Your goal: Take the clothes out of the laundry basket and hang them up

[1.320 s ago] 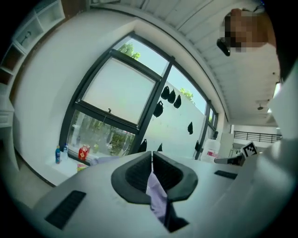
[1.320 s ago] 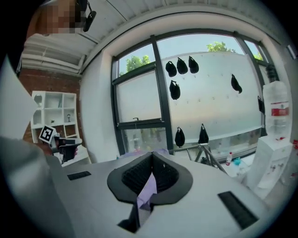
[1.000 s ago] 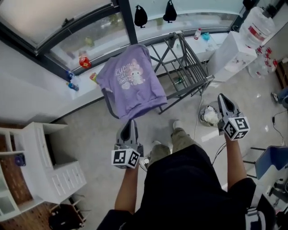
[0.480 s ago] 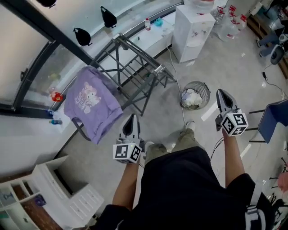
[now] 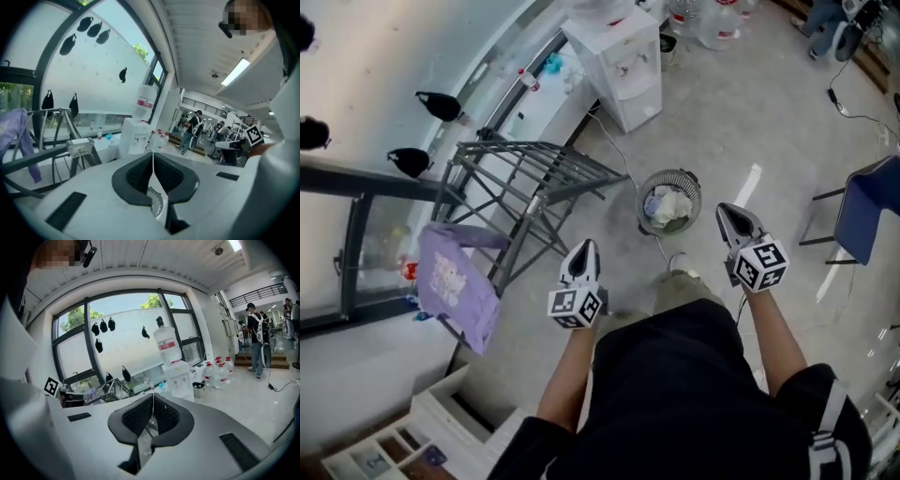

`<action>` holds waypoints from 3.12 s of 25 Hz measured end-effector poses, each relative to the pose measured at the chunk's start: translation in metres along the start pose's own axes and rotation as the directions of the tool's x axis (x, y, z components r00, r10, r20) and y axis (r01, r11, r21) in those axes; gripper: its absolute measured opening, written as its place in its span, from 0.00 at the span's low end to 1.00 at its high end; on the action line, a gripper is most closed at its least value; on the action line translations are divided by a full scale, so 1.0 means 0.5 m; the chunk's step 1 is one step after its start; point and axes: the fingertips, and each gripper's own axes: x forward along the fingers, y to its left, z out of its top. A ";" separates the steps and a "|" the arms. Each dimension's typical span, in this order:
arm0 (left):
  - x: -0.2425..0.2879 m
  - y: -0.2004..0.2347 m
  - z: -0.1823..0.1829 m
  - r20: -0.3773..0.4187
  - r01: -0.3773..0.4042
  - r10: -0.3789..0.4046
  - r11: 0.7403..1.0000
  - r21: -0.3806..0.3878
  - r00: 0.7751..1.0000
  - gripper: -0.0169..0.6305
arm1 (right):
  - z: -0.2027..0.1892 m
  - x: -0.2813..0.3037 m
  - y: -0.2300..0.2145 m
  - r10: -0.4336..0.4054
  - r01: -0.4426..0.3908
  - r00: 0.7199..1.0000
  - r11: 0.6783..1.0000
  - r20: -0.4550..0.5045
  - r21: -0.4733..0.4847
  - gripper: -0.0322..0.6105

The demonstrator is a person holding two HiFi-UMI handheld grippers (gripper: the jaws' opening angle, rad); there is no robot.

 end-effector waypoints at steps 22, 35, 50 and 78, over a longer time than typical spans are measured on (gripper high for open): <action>0.772 0.001 -0.631 -0.507 0.191 -0.147 0.981 0.037 0.850 0.04 | -0.255 0.234 -0.291 -0.141 0.149 0.986 0.983 -0.084 0.102 0.05; 1.009 0.100 -1.134 -0.740 0.335 -0.067 0.916 0.219 0.669 0.31 | -0.574 0.320 -0.271 -0.042 0.076 0.987 0.973 -0.155 0.219 0.05; 1.113 0.199 -1.482 -0.896 0.378 -0.007 0.908 0.180 0.444 0.35 | -0.620 0.343 -0.404 -0.090 0.109 0.992 0.960 -0.084 0.258 0.05; 0.523 -0.029 -0.364 -0.290 0.419 -0.382 0.904 0.080 0.878 0.05 | -0.090 0.110 -0.171 -0.010 0.009 0.999 0.998 0.035 0.055 0.05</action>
